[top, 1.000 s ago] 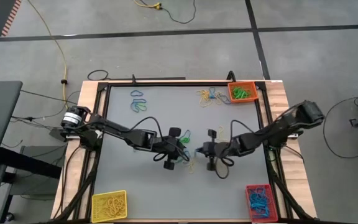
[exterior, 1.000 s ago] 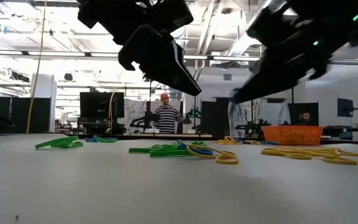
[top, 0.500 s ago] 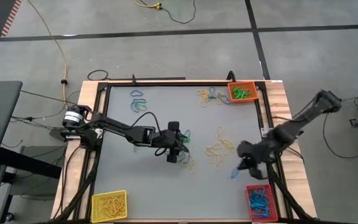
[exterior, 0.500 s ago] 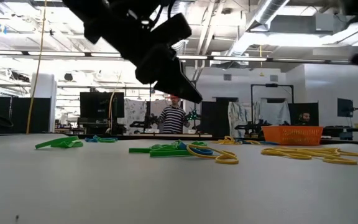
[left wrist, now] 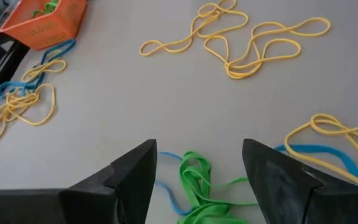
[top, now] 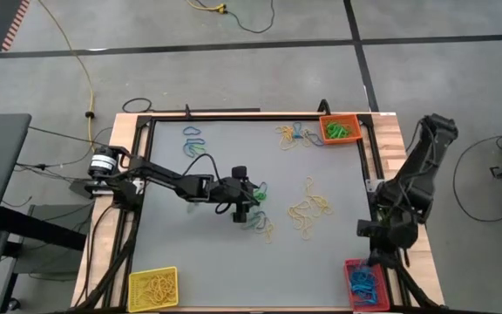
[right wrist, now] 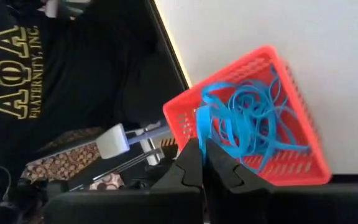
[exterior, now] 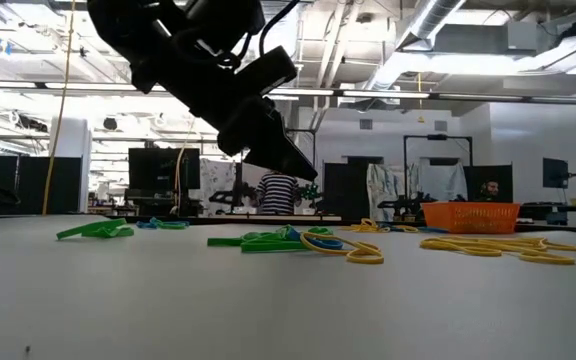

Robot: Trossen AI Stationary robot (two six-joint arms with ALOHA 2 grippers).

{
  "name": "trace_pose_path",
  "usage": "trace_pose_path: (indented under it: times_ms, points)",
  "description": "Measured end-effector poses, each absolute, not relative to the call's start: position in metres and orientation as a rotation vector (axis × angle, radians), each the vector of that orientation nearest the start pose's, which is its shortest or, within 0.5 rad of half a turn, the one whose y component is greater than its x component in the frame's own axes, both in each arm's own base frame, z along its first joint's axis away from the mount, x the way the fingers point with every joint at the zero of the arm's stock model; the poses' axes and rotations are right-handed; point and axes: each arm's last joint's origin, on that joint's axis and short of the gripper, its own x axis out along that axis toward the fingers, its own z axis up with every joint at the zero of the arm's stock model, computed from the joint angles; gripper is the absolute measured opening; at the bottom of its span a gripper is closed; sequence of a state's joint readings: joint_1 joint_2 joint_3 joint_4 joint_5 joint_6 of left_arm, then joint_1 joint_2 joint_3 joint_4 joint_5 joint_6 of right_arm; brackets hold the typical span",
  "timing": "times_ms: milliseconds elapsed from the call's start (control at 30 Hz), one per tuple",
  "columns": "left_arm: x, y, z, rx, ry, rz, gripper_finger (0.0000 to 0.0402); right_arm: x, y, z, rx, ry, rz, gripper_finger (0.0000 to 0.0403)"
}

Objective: Sort rubber bands into baskets
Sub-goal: Put the blue rubber band into the red bin

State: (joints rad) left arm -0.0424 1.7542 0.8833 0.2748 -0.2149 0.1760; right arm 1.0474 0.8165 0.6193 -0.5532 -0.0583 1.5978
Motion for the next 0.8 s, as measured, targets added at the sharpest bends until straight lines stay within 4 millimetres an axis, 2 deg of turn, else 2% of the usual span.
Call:
trace_pose_path:
  times_ms: [167, 367, 567, 800]
  points:
    - [0.353, -0.005, 0.164, 0.269, 0.571, 0.12, 0.0229, 0.083, 0.172, 0.232, 1.055, 1.329, 0.267, 0.0022]
    - [0.357, -0.001, 0.169, 0.288, 0.509, 0.125, 0.0229, 0.084, 0.203, 0.208, 1.066, 1.417, 0.202, 0.0022]
    - [0.36, 0.001, 0.176, 0.286, 0.43, 0.112, 0.0229, 0.083, 0.212, 0.189, 0.987, 1.517, 0.12, 0.0022]
    - [0.361, 0.001, 0.178, 0.291, 0.41, 0.111, 0.0229, 0.083, 0.212, 0.187, 0.992, 1.531, 0.105, 0.0026]
